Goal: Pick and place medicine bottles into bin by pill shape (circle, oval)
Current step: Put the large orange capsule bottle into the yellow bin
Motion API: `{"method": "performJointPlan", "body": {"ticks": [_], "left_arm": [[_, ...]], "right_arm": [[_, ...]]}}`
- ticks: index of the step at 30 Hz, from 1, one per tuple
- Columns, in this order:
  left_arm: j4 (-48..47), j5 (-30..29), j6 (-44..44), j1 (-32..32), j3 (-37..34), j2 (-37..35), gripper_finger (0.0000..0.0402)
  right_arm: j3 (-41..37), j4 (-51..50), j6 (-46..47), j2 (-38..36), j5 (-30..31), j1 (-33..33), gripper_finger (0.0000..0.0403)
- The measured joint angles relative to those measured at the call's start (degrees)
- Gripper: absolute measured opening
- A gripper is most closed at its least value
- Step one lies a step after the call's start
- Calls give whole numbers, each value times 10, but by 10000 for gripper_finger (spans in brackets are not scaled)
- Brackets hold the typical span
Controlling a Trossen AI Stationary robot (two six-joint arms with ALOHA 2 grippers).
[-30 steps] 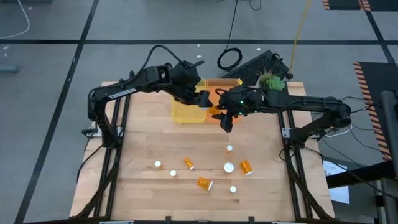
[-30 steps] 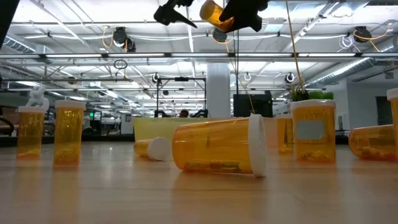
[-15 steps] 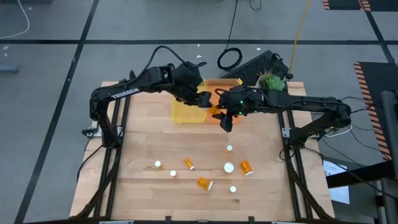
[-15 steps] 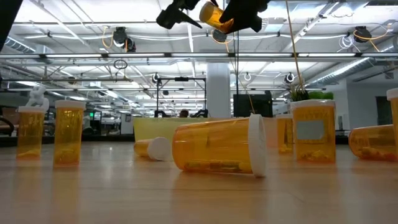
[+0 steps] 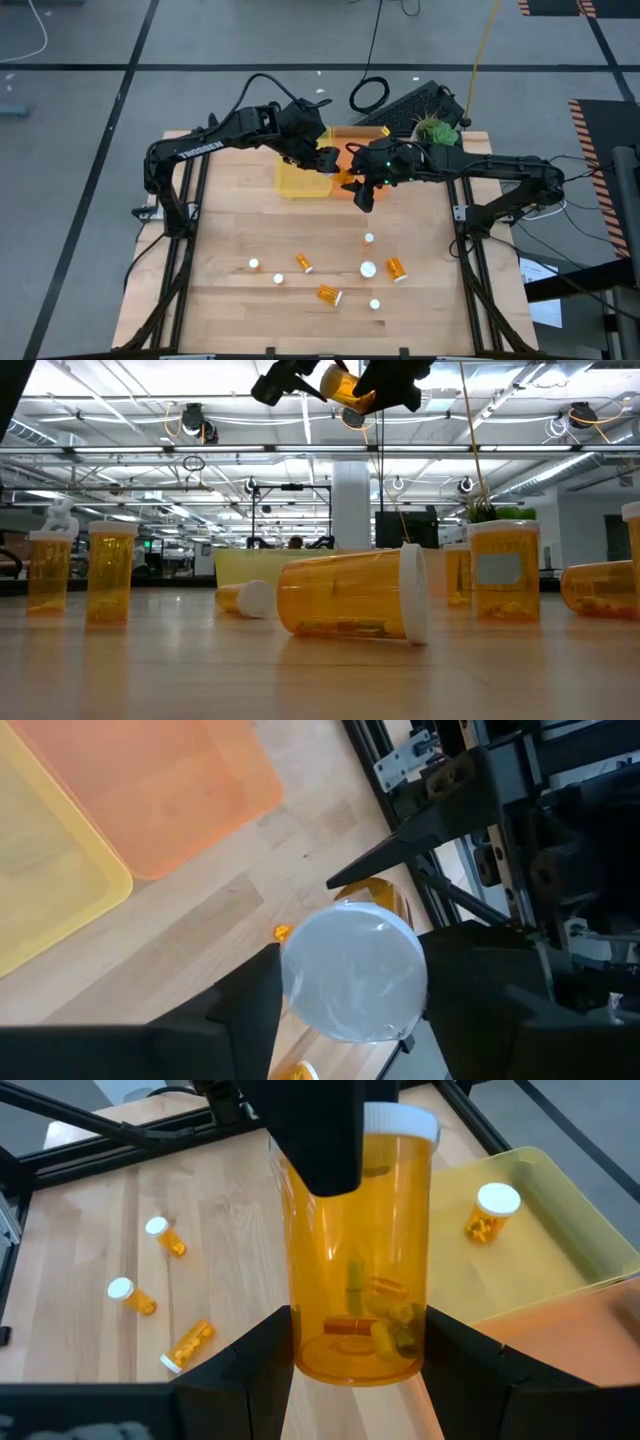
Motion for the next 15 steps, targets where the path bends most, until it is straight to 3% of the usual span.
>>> {"method": "performJointPlan", "body": {"ticks": [15], "left_arm": [[10, 26, 2, 0, 0, 0, 238]], "right_arm": [[0, 10, -9, -1, -2, 0, 181]]}}
